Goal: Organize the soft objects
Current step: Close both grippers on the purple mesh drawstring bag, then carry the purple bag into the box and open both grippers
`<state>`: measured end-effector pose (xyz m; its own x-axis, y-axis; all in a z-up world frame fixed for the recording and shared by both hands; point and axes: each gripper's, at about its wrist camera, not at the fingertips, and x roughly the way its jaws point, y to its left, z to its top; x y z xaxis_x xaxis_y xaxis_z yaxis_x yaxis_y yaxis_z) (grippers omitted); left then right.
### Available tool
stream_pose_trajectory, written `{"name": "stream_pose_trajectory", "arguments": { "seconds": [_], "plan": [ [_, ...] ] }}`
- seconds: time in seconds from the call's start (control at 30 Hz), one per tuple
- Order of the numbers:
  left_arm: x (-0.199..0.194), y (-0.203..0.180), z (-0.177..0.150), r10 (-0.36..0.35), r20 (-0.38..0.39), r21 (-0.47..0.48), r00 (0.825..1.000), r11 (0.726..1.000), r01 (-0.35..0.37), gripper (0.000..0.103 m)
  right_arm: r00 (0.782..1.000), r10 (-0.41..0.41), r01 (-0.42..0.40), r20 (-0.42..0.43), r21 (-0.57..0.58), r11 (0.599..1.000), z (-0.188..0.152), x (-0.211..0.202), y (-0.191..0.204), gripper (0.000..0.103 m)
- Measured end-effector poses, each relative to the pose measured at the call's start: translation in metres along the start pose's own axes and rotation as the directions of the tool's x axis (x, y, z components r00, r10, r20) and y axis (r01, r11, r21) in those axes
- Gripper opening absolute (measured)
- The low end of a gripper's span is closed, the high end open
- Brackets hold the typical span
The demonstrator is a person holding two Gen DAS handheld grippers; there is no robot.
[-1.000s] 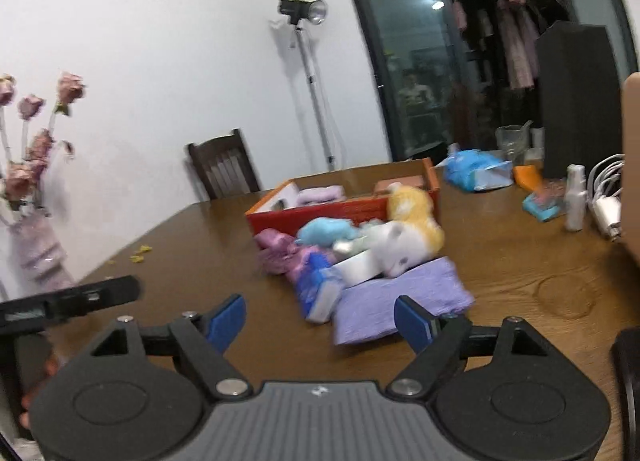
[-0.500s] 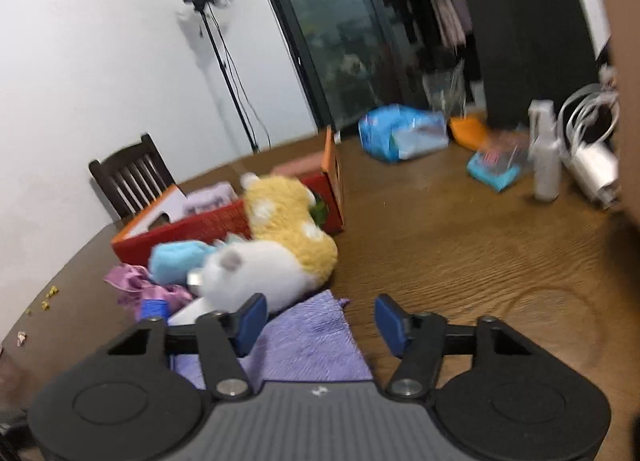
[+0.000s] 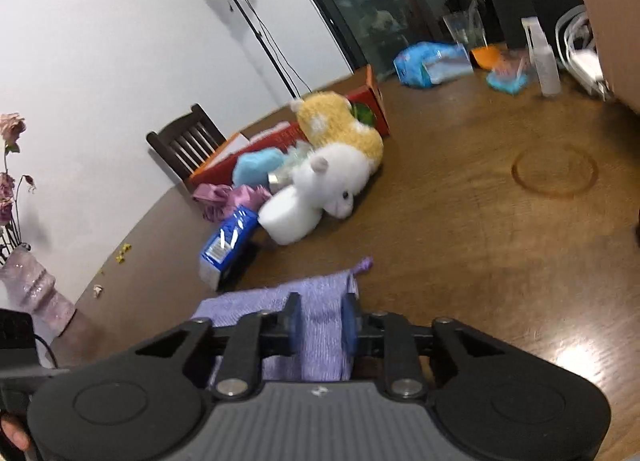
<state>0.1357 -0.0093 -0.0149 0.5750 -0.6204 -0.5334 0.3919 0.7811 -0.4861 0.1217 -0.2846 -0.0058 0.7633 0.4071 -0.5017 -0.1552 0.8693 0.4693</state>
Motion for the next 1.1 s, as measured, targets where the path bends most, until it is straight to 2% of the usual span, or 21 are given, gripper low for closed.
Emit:
{"name": "stream_pose_trajectory", "arguments": {
  "seconds": [0.03,0.07,0.1,0.13,0.17,0.23,0.37,0.43,0.47,0.5,0.6,0.7,0.77,0.87,0.97,1.0,1.1],
  "plan": [
    [-0.001,0.000,0.003,0.000,0.011,-0.003,1.000,1.000,0.000,0.055,1.000,-0.003,0.003,0.008,-0.008,1.000,0.003,0.002,0.002,0.044],
    [0.000,-0.001,0.006,0.005,0.016,-0.004,1.000,1.000,-0.005,0.055,1.000,-0.009,0.009,0.014,-0.018,1.000,0.004,0.005,0.004,0.048],
    [0.002,-0.002,0.007,0.011,0.014,0.001,1.000,1.000,-0.011,0.050,1.000,-0.024,0.025,0.012,-0.041,0.999,0.004,0.011,0.007,0.049],
    [0.003,-0.002,0.005,0.008,0.004,0.006,1.000,1.000,-0.008,0.037,0.999,-0.052,0.052,0.004,-0.078,0.996,0.002,0.017,0.013,0.048],
    [0.006,-0.003,0.004,-0.002,-0.011,0.009,1.000,1.000,0.002,0.030,0.997,-0.079,0.079,0.003,-0.105,0.991,0.002,0.023,0.017,0.048],
    [0.012,-0.003,0.000,-0.027,-0.032,0.007,0.999,1.000,0.027,0.017,0.991,-0.132,0.133,0.021,-0.169,0.977,-0.004,0.028,0.025,0.039],
    [0.013,0.000,-0.001,-0.063,-0.027,0.010,0.998,0.998,0.064,0.008,0.980,-0.192,0.198,0.049,-0.299,0.934,-0.015,0.033,0.040,0.030],
    [0.012,-0.002,0.003,-0.072,-0.027,0.042,0.997,0.996,0.073,0.007,0.975,-0.213,0.221,0.062,-0.346,0.912,-0.018,0.034,0.046,0.018],
    [0.010,-0.004,0.006,-0.059,-0.026,0.057,0.998,0.997,0.061,0.006,0.975,-0.213,0.222,0.064,-0.354,0.909,-0.018,0.033,0.049,0.014],
    [0.007,-0.006,0.014,-0.054,-0.019,0.067,0.998,0.996,0.055,0.006,0.976,-0.210,0.219,0.063,-0.346,0.912,-0.015,0.032,0.051,0.003],
    [-0.011,-0.005,0.047,-0.122,0.063,0.093,0.991,0.989,0.116,0.006,0.989,-0.120,0.141,0.085,-0.306,0.942,0.012,0.021,0.058,0.003],
    [-0.022,0.005,0.095,-0.137,0.164,0.134,0.977,0.984,0.115,0.006,0.986,-0.041,0.093,0.159,-0.336,0.937,0.063,0.018,0.076,0.003],
    [-0.018,0.019,0.132,-0.115,0.220,0.154,0.969,0.985,0.082,0.006,0.982,-0.011,0.077,0.188,-0.348,0.934,0.101,0.032,0.087,0.003],
    [0.005,0.046,0.183,-0.046,0.238,0.161,0.970,0.987,0.008,0.006,0.978,0.022,0.061,0.207,-0.387,0.920,0.156,0.074,0.104,0.003],
    [0.036,0.072,0.223,0.053,0.235,0.178,0.970,0.979,-0.097,0.007,0.988,0.038,0.024,0.149,-0.391,0.920,0.202,0.137,0.116,0.003],
    [0.050,0.083,0.235,0.106,0.230,0.178,0.967,0.973,-0.149,0.007,0.991,0.035,0.020,0.131,-0.390,0.920,0.212,0.158,0.119,0.003],
    [0.087,0.113,0.251,0.215,0.185,0.152,0.959,0.958,-0.244,0.008,0.999,-0.015,0.031,0.044,-0.383,0.923,0.236,0.232,0.122,0.003]
  ]
}}
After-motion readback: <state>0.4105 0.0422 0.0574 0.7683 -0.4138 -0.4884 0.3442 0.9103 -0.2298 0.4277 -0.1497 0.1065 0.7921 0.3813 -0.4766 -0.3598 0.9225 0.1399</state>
